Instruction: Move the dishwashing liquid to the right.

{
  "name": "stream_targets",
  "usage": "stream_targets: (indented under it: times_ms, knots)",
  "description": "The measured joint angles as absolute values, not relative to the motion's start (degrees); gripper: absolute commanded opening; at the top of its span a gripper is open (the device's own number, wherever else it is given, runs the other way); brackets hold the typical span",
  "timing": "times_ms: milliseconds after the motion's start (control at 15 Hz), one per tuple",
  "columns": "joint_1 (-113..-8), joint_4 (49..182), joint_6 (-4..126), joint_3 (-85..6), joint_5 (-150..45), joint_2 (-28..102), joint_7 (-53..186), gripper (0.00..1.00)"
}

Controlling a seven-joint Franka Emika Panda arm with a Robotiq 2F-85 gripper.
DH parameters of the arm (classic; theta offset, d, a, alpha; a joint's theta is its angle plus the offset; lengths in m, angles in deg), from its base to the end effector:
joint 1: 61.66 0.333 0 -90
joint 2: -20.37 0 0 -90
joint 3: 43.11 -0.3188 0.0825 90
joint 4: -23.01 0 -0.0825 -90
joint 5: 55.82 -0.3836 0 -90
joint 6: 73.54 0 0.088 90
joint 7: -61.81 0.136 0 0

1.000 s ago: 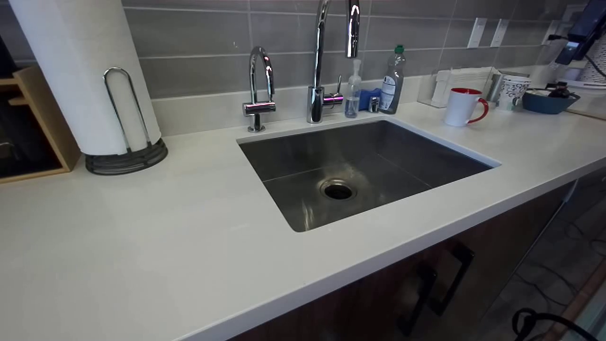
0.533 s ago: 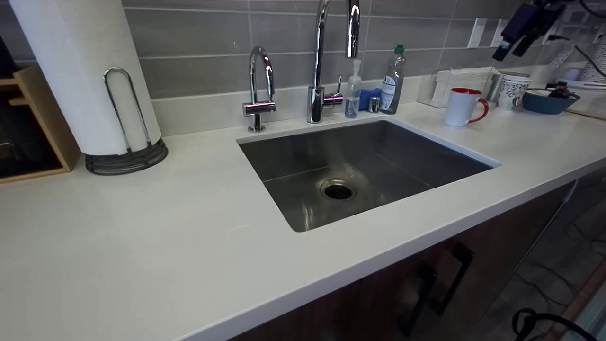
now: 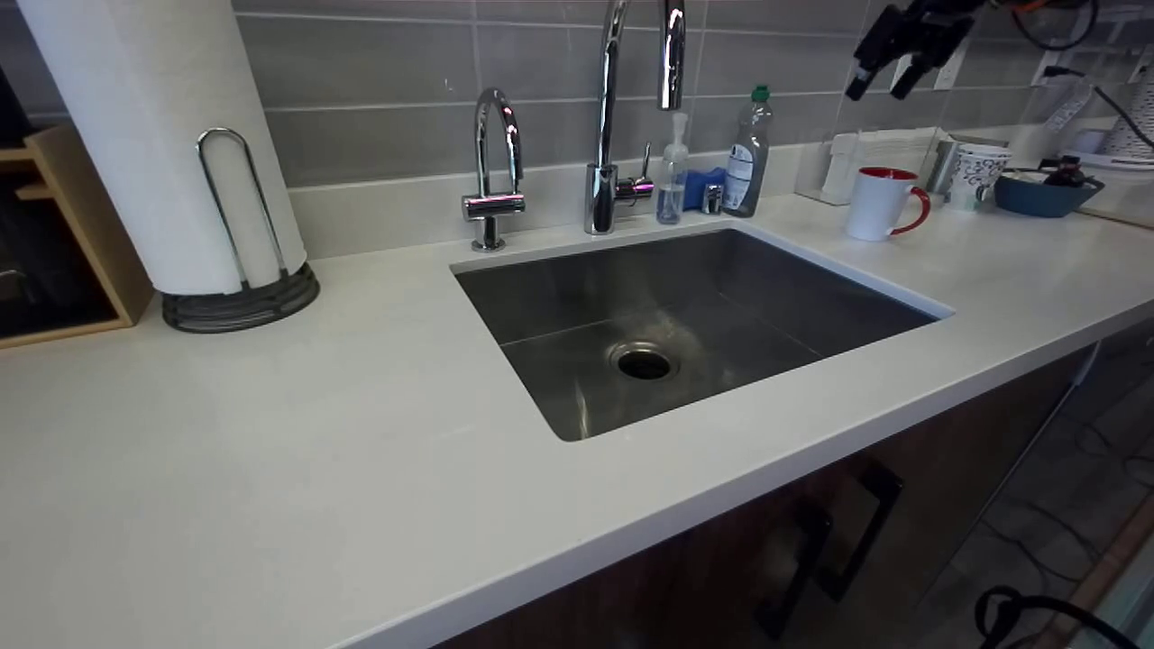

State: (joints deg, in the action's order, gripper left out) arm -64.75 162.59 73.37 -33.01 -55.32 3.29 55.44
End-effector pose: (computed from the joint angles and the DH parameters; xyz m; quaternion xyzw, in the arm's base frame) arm 0.4766 -0.1133 0.4357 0.9760 -0.0567 0.2101 0.0130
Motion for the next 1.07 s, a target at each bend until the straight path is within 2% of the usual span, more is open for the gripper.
stream_targets:
  times_ms: [533, 1067]
  knots:
    - [-64.4, 151.12, 84.3, -34.72, -59.59, 18.23, 57.26, 1.0]
    - [-64.36, 150.14, 84.53, -34.79, -60.0, 19.2, 56.79, 1.0]
